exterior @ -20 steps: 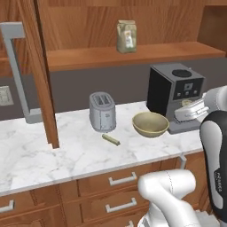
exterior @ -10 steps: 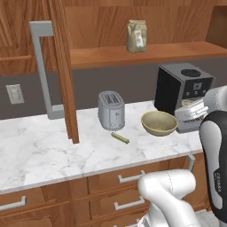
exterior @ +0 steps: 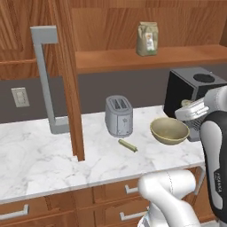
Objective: Pick the egg and butter from the fridge and place them by the bowl for mixing.
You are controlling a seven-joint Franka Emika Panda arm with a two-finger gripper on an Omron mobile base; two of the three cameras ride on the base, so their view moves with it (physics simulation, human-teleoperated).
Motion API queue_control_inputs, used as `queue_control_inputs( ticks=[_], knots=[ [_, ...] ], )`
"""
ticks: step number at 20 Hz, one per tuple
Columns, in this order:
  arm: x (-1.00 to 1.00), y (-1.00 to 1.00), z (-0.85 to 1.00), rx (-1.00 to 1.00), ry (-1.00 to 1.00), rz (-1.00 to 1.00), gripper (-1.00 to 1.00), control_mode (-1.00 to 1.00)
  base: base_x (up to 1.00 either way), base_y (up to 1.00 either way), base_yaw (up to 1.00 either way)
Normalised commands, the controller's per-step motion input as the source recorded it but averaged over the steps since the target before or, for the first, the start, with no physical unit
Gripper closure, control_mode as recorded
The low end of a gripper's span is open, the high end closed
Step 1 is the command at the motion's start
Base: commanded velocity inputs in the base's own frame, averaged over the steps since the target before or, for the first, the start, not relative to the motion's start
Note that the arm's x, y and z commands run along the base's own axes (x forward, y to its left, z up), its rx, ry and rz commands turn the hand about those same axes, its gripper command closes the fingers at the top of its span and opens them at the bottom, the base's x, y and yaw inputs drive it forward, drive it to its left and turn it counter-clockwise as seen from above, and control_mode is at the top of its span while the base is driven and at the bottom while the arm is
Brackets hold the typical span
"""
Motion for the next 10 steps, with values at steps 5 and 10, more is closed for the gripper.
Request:
queue_control_inputs(
  ticks=[5, 10],
  knots=[
    [0.04, 0.03, 0.00, -0.02, 0.06, 0.00, 1.00, -1.00, 0.26, 0.10, 0.00],
    [0.28, 0.34, -0.13, -0.22, 0.43, 0.00, 1.00, -1.00, 0.00, 0.00, 0.00]
  ],
)
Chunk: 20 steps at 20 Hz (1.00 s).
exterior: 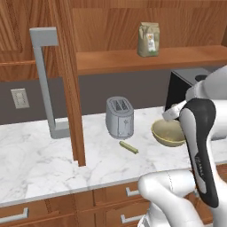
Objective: Pick the egg and butter from the fridge and place them by the bowl for mixing.
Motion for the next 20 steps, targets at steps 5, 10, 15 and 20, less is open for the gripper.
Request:
queue_control_inputs(
  ticks=[5, 10, 15, 20],
  knots=[
    [0.21, 0.29, -0.27, -0.22, 0.40, 0.00, 1.00, -1.00, 0.00, 0.00, 0.00],
    [0.02, 0.01, -0.18, -0.05, 0.07, 0.01, 1.00, -1.00, 0.00, 0.00, 0.00],
    [0.00, 0.00, -0.80, 0.00, 0.00, 0.00, 1.00, -1.00, 0.00, 0.00, 0.00],
    [0.00, 0.00, -1.00, 0.00, 0.01, 0.00, 1.00, -1.00, 0.00, 0.00, 0.00]
  ],
)
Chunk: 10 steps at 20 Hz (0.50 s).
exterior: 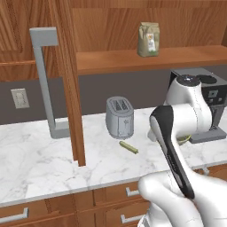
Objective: Pick the egg and butter from the fridge and place them by the bowl for mixing.
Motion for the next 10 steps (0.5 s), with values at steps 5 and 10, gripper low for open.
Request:
queue_control_inputs(
  ticks=[5, 10],
  knots=[
    [0.13, 0.00, -0.79, 0.00, 0.00, 0.00, 1.00, -1.00, 0.00, 0.00, 0.00],
    [0.41, 0.00, -0.18, 0.00, 0.00, 0.02, 1.00, -1.00, 0.00, 0.00, 0.00]
  ],
)
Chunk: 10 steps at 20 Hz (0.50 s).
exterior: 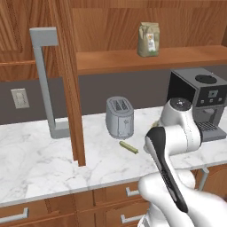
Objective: Pick the egg and butter from the fridge and place them by the bowl for mixing.
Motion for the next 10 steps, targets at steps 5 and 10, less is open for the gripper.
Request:
queue_control_inputs(
  ticks=[5, 10],
  knots=[
    [0.67, 0.00, -0.14, 0.01, 0.00, 0.04, 1.00, -1.00, 0.00, 0.00, 0.00],
    [0.75, 0.00, -0.26, 0.00, 0.02, 0.03, 1.00, -1.00, 0.00, 0.00, 0.00]
  ],
)
